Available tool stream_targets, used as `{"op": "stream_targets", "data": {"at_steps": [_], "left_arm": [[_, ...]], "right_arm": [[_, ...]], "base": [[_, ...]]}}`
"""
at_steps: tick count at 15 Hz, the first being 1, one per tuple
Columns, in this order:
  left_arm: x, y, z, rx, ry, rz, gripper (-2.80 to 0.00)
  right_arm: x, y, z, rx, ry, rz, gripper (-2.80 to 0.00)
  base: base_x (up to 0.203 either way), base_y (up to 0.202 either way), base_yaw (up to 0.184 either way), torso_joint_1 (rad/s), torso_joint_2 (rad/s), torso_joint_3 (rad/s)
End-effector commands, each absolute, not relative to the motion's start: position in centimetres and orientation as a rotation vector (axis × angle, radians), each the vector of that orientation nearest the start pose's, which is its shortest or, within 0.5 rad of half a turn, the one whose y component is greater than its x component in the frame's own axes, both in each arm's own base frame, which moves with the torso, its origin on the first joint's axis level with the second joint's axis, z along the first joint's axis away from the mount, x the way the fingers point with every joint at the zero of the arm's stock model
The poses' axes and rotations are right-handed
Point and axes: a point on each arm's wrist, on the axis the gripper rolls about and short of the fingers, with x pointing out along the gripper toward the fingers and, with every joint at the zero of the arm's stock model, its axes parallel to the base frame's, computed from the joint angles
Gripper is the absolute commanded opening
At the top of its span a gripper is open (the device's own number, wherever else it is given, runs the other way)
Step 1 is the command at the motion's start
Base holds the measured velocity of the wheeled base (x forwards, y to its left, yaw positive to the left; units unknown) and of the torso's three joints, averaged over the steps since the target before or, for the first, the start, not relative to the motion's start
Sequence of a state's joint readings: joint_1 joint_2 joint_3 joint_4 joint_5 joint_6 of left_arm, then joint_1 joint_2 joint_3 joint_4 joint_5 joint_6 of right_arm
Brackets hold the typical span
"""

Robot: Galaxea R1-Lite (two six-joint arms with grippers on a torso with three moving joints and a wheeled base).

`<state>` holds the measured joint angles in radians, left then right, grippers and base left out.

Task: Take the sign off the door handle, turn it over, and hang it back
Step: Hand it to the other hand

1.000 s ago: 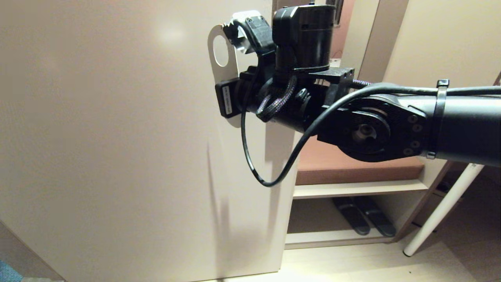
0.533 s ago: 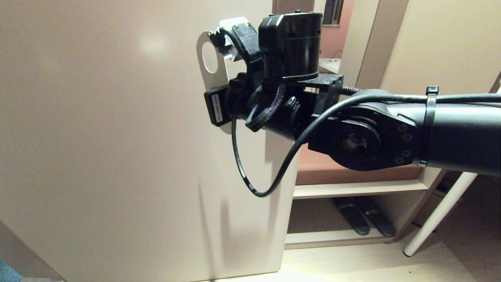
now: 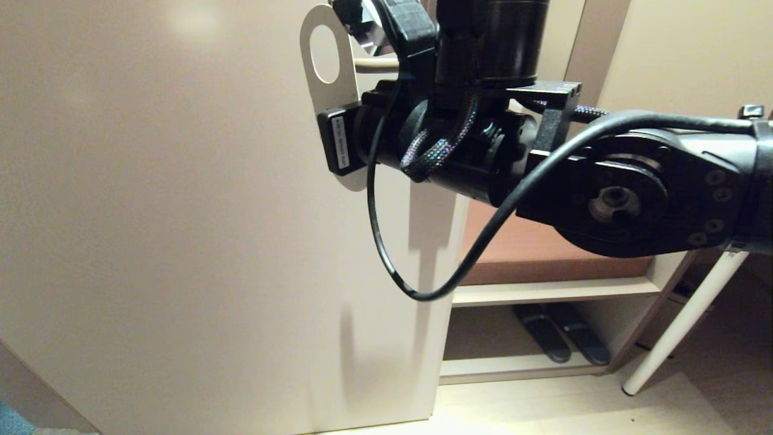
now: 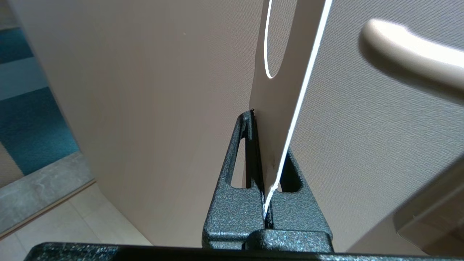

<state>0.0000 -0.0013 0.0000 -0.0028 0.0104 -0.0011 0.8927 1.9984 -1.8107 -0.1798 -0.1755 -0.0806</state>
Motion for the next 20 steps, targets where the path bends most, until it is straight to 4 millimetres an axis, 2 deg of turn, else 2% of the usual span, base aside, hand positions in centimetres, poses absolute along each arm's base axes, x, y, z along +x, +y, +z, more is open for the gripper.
{"op": "stream_targets", "data": {"at_steps": [1,8,13,17,20], "left_arm": [[-2.3,0.0,7.6,-0.002,-0.003,0.011,-2.8],[-2.3,0.0,7.6,-0.002,-0.003,0.011,-2.8],[-2.3,0.0,7.6,-0.002,-0.003,0.011,-2.8],[-2.3,0.0,7.6,-0.002,-0.003,0.011,-2.8],[-2.3,0.0,7.6,-0.002,-0.003,0.011,-2.8]], "right_arm": [[25.0,30.9,32.6,-0.071,-0.044,0.721,-2.8],[21.9,26.9,35.5,-0.045,-0.089,0.715,-2.8],[19.1,22.8,36.7,-0.034,-0.103,0.659,-2.8],[17.5,17.6,36.6,-0.035,-0.099,0.545,-2.8],[16.5,12.9,35.3,-0.043,-0.08,0.424,-2.8]], "base": [[0.0,0.0,0.0,0.0,0.0,0.0],[0.0,0.0,0.0,0.0,0.0,0.0],[0.0,0.0,0.0,0.0,0.0,0.0],[0.0,0.0,0.0,0.0,0.0,0.0],[0.0,0.0,0.0,0.0,0.0,0.0]]}}
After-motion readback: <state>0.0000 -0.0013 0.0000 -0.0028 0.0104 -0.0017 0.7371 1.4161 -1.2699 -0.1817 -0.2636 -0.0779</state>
